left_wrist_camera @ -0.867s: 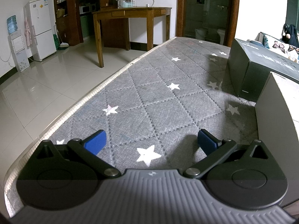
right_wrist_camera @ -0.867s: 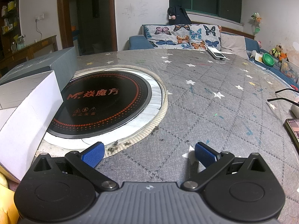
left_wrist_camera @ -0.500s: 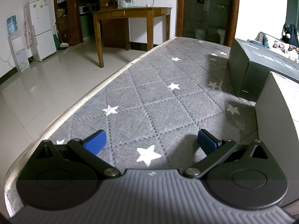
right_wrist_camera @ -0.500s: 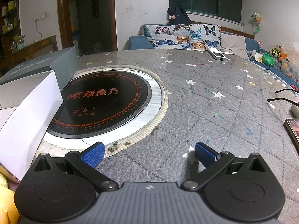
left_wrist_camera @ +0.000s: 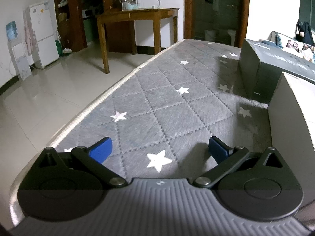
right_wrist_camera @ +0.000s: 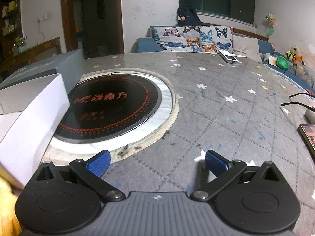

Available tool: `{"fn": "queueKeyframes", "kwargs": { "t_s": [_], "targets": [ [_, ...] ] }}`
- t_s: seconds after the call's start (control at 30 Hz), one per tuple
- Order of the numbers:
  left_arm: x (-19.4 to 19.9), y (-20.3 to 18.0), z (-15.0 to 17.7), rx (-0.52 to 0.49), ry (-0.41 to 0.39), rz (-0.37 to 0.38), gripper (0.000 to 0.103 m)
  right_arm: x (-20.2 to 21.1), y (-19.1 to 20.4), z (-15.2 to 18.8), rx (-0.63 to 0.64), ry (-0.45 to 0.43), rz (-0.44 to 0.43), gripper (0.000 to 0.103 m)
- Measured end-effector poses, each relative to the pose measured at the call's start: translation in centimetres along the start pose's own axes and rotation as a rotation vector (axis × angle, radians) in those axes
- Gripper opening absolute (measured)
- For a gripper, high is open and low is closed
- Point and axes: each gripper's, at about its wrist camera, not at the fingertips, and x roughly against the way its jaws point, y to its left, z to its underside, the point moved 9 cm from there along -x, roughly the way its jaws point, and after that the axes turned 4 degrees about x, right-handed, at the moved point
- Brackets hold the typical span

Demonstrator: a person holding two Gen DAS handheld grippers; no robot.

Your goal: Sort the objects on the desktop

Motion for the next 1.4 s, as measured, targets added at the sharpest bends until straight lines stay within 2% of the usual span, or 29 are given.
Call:
{"fn": "queueKeyframes", "kwargs": {
  "t_s": [0.23, 0.53, 0.63, 0.8, 0.97, 1.07, 1.27, 1.37, 1.4],
  "targets": [
    [2.8, 0.4, 0.8, -0.041, -0.008, 0.03, 0.103, 1.6, 0.5, 0.7, 0.011, 0.032, -0.054, 0.103],
    [7.7, -0.1, 1.3, -0.09, 0.005, 0.121, 0.103, 5.0, 2.5, 1.0, 0.072, 0.051, -0.176, 0.103],
    [9.4, -1.0, 1.2, -0.094, 0.021, 0.193, 0.103, 6.4, 3.3, 1.0, 0.1, 0.047, -0.22, 0.103],
    [13.4, -4.3, 1.3, -0.195, 0.003, 0.333, 0.103, 8.8, 5.4, 0.9, 0.144, 0.044, -0.327, 0.103],
    [16.9, -8.6, 1.9, -0.262, 0.017, 0.526, 0.103, 11.1, 7.4, 1.1, 0.178, 0.04, -0.422, 0.103],
    [18.2, -11.2, 2.5, -0.302, 0.02, 0.61, 0.103, 12.0, 8.7, 1.6, 0.196, 0.046, -0.462, 0.103],
    [20.1, -15.6, 4.2, -0.395, 0.057, 0.734, 0.103, 12.7, 11.4, 3.0, 0.246, 0.069, -0.521, 0.103],
    [21.3, -17.4, 5.0, -0.449, 0.055, 0.799, 0.103, 12.2, 12.0, 3.9, 0.281, 0.092, -0.513, 0.101],
    [21.8, -18.2, 5.2, -0.468, 0.05, 0.821, 0.103, 12.1, 12.2, 4.1, 0.288, 0.098, -0.512, 0.098]
  ]
}}
